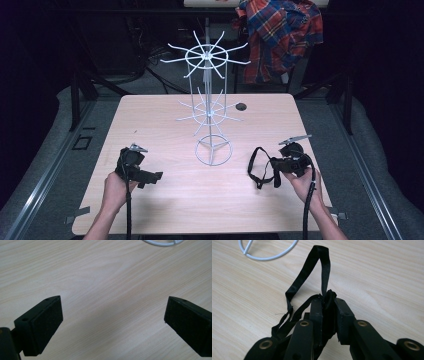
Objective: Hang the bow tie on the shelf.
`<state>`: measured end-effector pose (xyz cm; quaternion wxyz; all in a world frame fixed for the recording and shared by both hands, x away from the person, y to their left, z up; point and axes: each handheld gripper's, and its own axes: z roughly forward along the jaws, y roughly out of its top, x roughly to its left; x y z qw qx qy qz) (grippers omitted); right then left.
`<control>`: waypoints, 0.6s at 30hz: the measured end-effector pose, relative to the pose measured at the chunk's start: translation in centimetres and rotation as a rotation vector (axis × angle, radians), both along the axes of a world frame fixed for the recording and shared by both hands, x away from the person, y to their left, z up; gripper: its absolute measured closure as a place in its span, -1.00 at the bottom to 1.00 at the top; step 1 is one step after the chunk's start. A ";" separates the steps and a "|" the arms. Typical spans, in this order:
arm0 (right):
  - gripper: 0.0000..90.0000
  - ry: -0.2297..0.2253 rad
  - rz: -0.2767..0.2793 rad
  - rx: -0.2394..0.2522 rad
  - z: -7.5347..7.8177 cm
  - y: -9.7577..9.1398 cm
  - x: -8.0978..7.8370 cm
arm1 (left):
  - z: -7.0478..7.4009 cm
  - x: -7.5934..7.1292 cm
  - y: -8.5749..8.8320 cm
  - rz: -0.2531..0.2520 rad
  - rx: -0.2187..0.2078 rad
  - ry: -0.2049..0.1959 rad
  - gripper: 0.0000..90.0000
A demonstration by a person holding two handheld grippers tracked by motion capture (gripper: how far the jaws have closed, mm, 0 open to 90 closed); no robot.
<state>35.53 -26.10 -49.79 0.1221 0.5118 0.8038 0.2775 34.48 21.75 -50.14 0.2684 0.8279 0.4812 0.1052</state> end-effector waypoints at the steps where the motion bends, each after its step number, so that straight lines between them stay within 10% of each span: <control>1: 0.74 0.001 0.000 0.002 0.1 0.0 0.0 | 0.0 0.0 0.0 0.000 0.000 -0.001 -0.96; 18: 0.75 -0.069 0.061 0.033 2.2 1.3 -0.9 | 0.1 0.0 0.0 0.002 -0.004 -0.007 -0.95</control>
